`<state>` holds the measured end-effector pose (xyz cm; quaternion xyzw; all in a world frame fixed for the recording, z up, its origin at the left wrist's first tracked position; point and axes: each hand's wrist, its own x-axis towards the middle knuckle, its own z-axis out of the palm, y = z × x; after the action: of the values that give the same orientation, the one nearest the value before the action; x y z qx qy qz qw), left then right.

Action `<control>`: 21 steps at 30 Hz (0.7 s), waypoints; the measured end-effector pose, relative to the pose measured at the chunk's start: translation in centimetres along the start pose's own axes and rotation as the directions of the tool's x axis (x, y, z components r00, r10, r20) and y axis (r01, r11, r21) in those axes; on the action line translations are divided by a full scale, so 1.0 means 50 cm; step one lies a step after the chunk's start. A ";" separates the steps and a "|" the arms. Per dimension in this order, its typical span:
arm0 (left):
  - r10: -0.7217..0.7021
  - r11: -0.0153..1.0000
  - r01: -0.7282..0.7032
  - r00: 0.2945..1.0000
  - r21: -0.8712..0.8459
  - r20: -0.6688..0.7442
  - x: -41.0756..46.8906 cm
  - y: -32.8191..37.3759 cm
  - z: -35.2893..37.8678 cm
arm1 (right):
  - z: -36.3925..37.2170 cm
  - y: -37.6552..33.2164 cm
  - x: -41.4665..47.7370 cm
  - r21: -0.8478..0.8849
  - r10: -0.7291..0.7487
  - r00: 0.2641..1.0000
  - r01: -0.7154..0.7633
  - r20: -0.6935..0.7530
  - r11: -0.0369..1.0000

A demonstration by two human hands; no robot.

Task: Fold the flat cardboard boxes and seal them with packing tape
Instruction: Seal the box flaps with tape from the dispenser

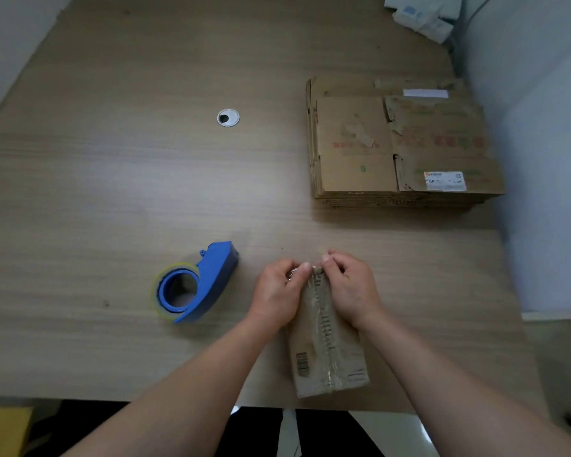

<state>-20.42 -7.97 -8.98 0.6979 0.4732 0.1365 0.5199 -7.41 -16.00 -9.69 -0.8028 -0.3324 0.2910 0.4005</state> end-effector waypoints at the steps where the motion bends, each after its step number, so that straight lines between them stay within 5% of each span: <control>1: -0.022 1.000 0.022 1.000 -0.013 -0.011 -0.001 0.004 0.001 | 0.001 -0.001 0.000 0.017 0.016 1.000 -0.016 -0.004 1.000; 5: -0.216 0.973 0.213 0.976 -0.092 -0.025 0.007 0.025 0.010 | 0.002 -0.015 -0.009 0.023 0.024 0.999 -0.023 -0.045 0.999; 8: -0.262 0.963 0.264 0.964 0.046 -0.053 0.012 0.038 0.002 | 0.005 -0.018 -0.013 -0.037 0.035 0.997 -0.038 -0.073 0.999; 12: -0.008 0.936 -0.015 0.998 0.352 0.063 -0.096 0.041 -0.024 | 0.001 -0.018 -0.008 -0.062 0.112 0.943 -0.138 -0.313 0.988; 15: -0.023 0.820 -0.118 0.971 0.560 0.238 -0.179 0.010 -0.028 | -0.003 -0.012 -0.014 -0.057 0.149 0.885 -0.193 -0.441 0.979; 21: 0.070 0.856 -0.272 0.904 0.439 0.422 -0.130 -0.013 -0.071 | -0.063 0.005 -0.046 -0.294 0.115 0.946 -0.208 -0.304 0.933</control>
<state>-26.52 -11.05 -6.06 0.8592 0.3134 -0.0827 0.3959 -6.44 -19.30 -7.84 -0.9153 -0.2471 0.1477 0.2818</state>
